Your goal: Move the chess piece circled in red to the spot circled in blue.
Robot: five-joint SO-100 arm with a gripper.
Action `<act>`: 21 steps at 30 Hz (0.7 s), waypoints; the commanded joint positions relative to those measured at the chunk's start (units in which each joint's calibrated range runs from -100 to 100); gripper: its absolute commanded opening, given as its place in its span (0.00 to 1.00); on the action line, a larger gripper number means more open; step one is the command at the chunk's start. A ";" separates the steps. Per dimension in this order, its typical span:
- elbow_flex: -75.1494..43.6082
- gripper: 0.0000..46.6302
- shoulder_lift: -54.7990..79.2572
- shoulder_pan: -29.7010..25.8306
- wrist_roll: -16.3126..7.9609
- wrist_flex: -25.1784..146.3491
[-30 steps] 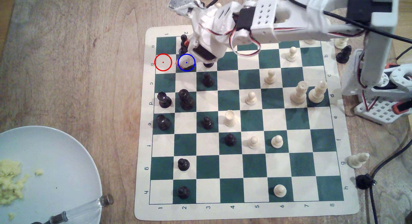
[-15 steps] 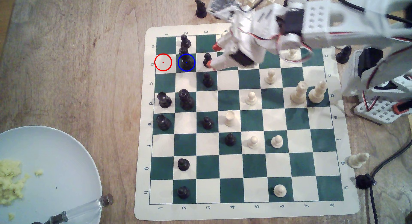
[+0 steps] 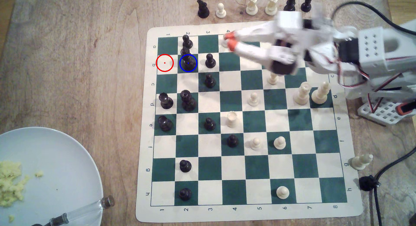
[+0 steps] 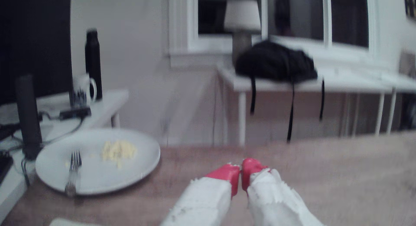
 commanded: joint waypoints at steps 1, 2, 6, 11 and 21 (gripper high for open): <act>2.17 0.00 -12.82 -0.89 -2.05 -21.44; 2.17 0.00 -13.76 -1.52 -2.83 -25.70; 2.17 0.00 -17.41 -2.22 -3.61 -42.73; 2.17 0.00 -22.84 0.44 -3.42 -60.18; 2.17 0.00 -34.13 -1.67 2.83 -65.17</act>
